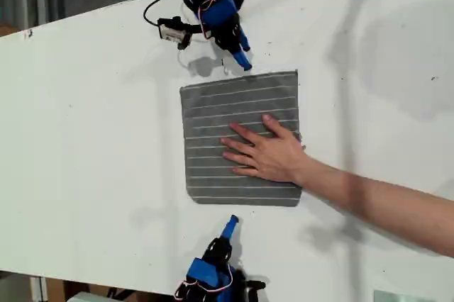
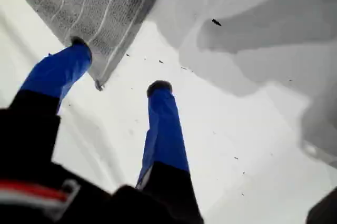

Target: Grasp corners of a square towel and fold twice.

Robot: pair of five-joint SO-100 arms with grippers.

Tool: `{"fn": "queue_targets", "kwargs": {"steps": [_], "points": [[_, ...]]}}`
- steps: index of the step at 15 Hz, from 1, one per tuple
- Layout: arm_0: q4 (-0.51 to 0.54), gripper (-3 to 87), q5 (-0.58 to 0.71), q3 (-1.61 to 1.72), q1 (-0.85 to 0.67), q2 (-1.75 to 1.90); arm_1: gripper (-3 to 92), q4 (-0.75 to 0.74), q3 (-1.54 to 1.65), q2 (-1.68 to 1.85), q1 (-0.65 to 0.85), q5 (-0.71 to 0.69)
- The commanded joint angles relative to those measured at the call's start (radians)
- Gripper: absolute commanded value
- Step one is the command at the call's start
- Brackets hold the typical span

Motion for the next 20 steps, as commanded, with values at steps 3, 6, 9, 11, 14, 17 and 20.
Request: {"fn": "queue_targets", "kwargs": {"steps": [3,6,9,11,14,17,20], "points": [[-0.011,17.4,0.006,0.005,0.006,0.006,24.8,0.293,0.034,0.499,0.078,-0.106],[-0.011,17.4,0.006,0.005,0.006,0.006,24.8,0.293,0.034,0.499,0.078,-0.106],[-0.011,17.3,0.006,0.005,0.006,0.006,24.8,0.293,0.034,0.499,0.08,-0.106],[-0.011,17.3,0.006,0.005,0.006,0.006,24.8,0.293,0.034,0.499,0.08,-0.106],[-0.011,17.3,0.006,0.005,0.006,0.006,24.8,0.293,0.034,0.499,0.08,-0.106],[-0.011,17.3,0.006,0.005,0.006,0.006,24.5,0.293,0.034,0.499,0.095,-0.107],[-0.011,17.3,0.011,0.005,-0.015,0.006,24.2,0.296,0.023,0.499,0.282,-0.101]]}}
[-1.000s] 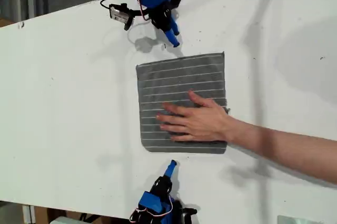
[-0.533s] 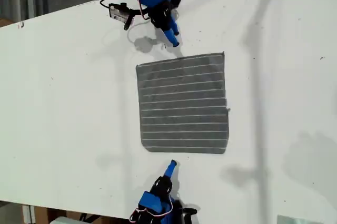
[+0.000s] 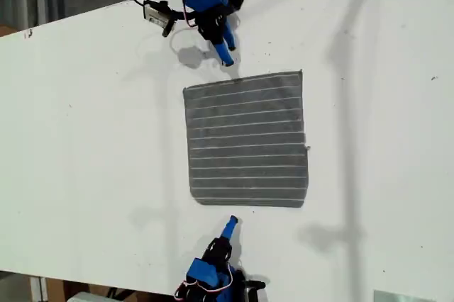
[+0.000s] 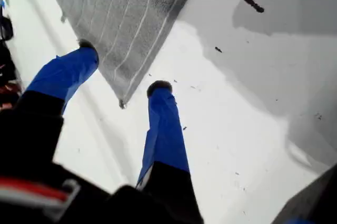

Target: Grasp corners of a square towel and fold twice.

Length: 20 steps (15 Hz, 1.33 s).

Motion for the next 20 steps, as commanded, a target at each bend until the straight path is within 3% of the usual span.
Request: {"fn": "queue_targets", "kwargs": {"steps": [1,3,5,6,7,8,9,10,11,12,14,17,20], "points": [[-0.011,17.3,0.011,0.005,-0.11,0.006,24.2,0.018,-0.046,0.005,0.126,-0.008],[-0.012,17.3,0.008,0.005,-0.227,0.006,24.3,0.089,-0.08,0.009,0.161,-0.101],[-0.041,17.3,-0.219,0.006,-0.206,0.006,25.0,0.098,-0.072,0.012,0.201,-0.19],[-0.025,17.3,-0.391,0.008,-0.087,0.006,23.5,-0.005,-0.031,0.012,0.071,-0.075],[-0.046,22.5,-0.468,0.006,0.035,0.009,21.2,-0.212,0.017,-0.005,-0.032,-0.156],[-0.11,22.1,-0.393,0.003,-0.015,0.009,30.3,-0.285,-0.021,-0.084,-0.072,-0.21],[-0.002,28.3,-0.574,-0.04,-0.034,0.009,30.9,-0.198,-0.193,-0.287,-0.043,-0.249],[-0.032,24.2,-0.557,-0.061,-0.06,0.009,32.8,-0.083,-0.482,-0.692,-0.005,-0.302],[-0.225,24.8,-0.414,-0.06,-0.055,0.009,36.8,-0.028,-0.792,-1.097,0.008,-0.4],[-0.304,24.7,-0.37,-0.1,-0.051,0.0,40.8,0.067,-1.078,-1.422,0.002,-0.451],[-0.143,23.1,-0.477,-0.307,-0.041,-0.285,44.3,0.04,-1.252,-1.738,-0.064,-0.468],[-0.158,25.3,-0.638,-0.523,0.103,-0.862,44.9,0.012,-1.364,-2.01,-0.173,-0.397],[-0.247,25.0,-0.71,-0.517,0.184,-0.971,44.8,0.058,-1.272,-1.901,-0.23,-0.29]]}}
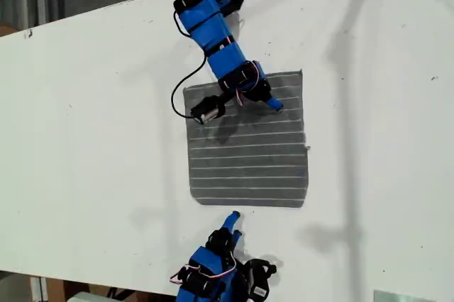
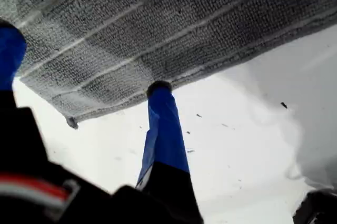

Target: Grasp corners of a square towel and fold twice.

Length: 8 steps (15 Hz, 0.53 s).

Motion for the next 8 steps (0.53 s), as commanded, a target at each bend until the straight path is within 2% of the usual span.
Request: {"fn": "queue_targets", "kwargs": {"steps": [1,4,8], "points": [[-0.064,25.0,-0.051,-0.044,0.063,-0.063,44.8,0.021,0.034,0.124,-0.054,0.075],[-0.132,25.1,-0.084,-0.098,0.118,-0.227,44.4,-0.06,0.057,0.092,-0.158,0.164],[-0.196,25.2,-0.087,-0.163,0.153,-0.367,42.2,-0.25,0.028,-0.046,-0.215,0.178]]}}
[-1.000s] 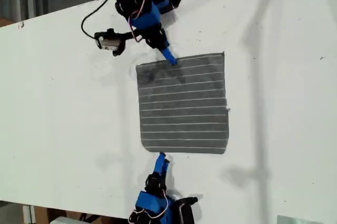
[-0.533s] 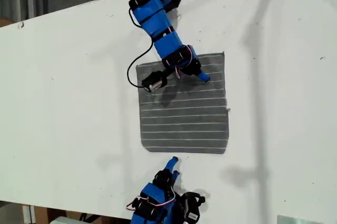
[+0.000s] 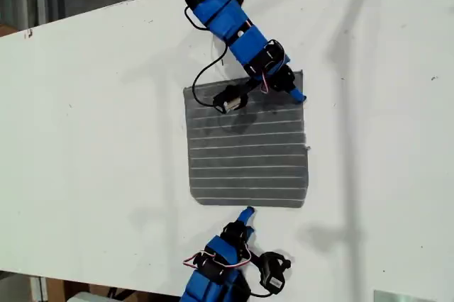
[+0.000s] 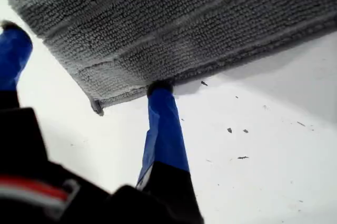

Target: Grasp corners of a square towel and fold twice.

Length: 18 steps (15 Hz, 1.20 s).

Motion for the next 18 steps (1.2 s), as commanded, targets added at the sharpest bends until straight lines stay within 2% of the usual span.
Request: {"fn": "queue_targets", "kwargs": {"steps": [1,2,3,4,6,9,11,14,16,18], "points": [[-0.04,25.2,-0.011,-0.051,0.02,-0.02,39.0,-0.078,-0.044,-0.043,-0.02,0.011],[-0.064,25.2,-0.015,-0.049,0.028,-0.038,24.6,-0.12,-0.044,-0.078,-0.025,0.018],[-0.078,25.3,-0.025,-0.051,0.035,-0.074,4.5,-0.152,-0.044,-0.107,-0.029,0.038],[-0.087,25.3,-0.041,-0.06,0.048,-0.11,-0.1,-0.183,-0.044,-0.127,-0.028,0.044],[-0.046,25.3,-0.071,-0.17,0.091,-0.229,-0.1,-0.199,-0.057,-0.146,-0.021,0.04],[0.298,26.9,-0.046,-0.661,0.127,-0.552,-0.1,-0.196,-0.064,-0.147,-0.02,0.034],[0.308,27.3,0.029,-0.85,0.138,-0.67,-0.1,-0.195,-0.064,-0.147,-0.026,0.034],[0.308,28.1,0.071,-1.118,0.186,-0.873,-0.1,-0.193,-0.064,-0.149,-0.031,0.034],[0.356,28.8,0.029,-1.241,0.227,-0.988,-0.1,-0.187,-0.064,-0.147,-0.035,0.035],[0.356,28.9,-0.017,-1.241,0.259,-1.026,-0.1,-0.186,-0.064,-0.141,-0.041,0.038]]}}
